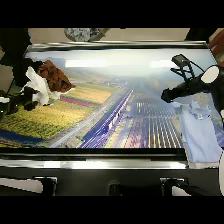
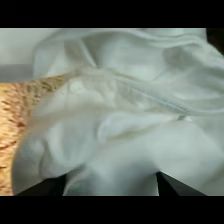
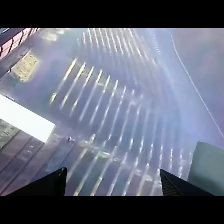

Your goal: Fold the shirts.

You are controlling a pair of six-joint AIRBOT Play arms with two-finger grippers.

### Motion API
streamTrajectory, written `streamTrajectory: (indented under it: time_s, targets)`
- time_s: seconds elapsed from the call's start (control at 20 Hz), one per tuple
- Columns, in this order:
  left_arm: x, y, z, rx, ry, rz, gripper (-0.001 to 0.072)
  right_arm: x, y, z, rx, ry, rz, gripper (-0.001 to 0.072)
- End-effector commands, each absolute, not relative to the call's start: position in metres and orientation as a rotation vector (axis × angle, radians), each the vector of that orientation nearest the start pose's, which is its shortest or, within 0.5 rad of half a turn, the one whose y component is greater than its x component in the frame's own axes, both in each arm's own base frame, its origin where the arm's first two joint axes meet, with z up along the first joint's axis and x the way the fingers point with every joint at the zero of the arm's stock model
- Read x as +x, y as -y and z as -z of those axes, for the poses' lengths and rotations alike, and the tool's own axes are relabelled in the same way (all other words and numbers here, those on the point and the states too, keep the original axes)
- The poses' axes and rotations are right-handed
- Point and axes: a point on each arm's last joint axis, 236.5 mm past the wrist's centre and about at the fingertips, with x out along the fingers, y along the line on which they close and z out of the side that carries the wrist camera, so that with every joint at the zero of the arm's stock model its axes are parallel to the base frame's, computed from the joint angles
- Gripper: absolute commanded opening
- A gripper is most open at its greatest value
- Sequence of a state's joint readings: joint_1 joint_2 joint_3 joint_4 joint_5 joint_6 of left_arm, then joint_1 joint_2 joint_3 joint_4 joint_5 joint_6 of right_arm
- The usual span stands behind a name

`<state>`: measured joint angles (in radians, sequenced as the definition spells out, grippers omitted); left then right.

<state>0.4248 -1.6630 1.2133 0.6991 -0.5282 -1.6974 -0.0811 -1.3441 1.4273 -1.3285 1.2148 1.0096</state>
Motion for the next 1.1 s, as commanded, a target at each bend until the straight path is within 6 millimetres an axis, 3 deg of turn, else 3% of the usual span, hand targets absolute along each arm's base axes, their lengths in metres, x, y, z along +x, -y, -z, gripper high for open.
streamTrajectory:
  time_s: [0.0, 0.05, 0.1, 0.15, 0.2, 0.25, 0.35, 0.45, 0.5, 0.65, 0.75, 0.85, 0.9, 0.95, 1.05]
  targets:
    - [0.551, -0.122, 0.065, -1.220, -0.651, -0.301, 0.0720, 0.433, -0.028, -0.084, -0.214, -1.050, -0.420, 0.0675]
    - [0.553, -0.119, 0.070, -1.203, -0.660, -0.289, 0.0717, 0.432, -0.031, -0.085, -0.202, -1.049, -0.430, 0.0675]
    - [0.554, -0.114, 0.074, -1.188, -0.672, -0.281, 0.0545, 0.430, -0.035, -0.085, -0.188, -1.053, -0.443, 0.0675]
    - [0.554, -0.113, 0.075, -1.190, -0.677, -0.277, 0.0149, 0.427, -0.039, -0.085, -0.174, -1.060, -0.459, 0.0675]
    - [0.553, -0.110, 0.071, -1.191, -0.682, -0.263, 0.0027, 0.425, -0.041, -0.084, -0.167, -1.068, -0.469, 0.0675]
    - [0.555, -0.109, 0.062, -1.176, -0.673, -0.244, 0.0026, 0.423, -0.041, -0.084, -0.168, -1.075, -0.471, 0.0676]
    - [0.558, -0.104, 0.015, -1.045, -0.609, -0.164, 0.0024, 0.422, -0.039, -0.083, -0.183, -1.083, -0.469, 0.0678]
    - [0.554, -0.085, -0.068, -0.816, -0.504, -0.019, 0.0023, 0.417, -0.039, -0.084, -0.216, -1.087, -0.495, 0.0675]
    - [0.544, -0.067, -0.120, -0.729, -0.442, 0.059, 0.0023, 0.413, -0.040, -0.087, -0.241, -1.083, -0.513, 0.0674]
    - [0.486, -0.016, -0.258, -0.540, -0.244, 0.203, 0.0023, 0.398, -0.039, -0.108, -0.281, -1.059, -0.520, 0.0674]
    - [0.431, 0.031, -0.328, -0.469, -0.122, 0.311, 0.0022, 0.385, -0.038, -0.129, -0.305, -1.029, -0.511, 0.0674]
    - [0.382, 0.081, -0.360, -0.489, -0.078, 0.436, 0.0023, 0.370, -0.040, -0.150, -0.321, -0.994, -0.509, 0.0674]
    - [0.363, 0.105, -0.364, -0.506, -0.081, 0.499, 0.0023, 0.361, -0.041, -0.161, -0.331, -0.975, -0.507, 0.0674]
    - [0.347, 0.128, -0.360, -0.522, -0.102, 0.563, 0.0023, 0.352, -0.041, -0.171, -0.341, -0.959, -0.506, 0.0674]
    - [0.323, 0.184, -0.329, -0.539, -0.211, 0.707, 0.0023, 0.336, -0.041, -0.190, -0.363, -0.920, -0.494, 0.0674]
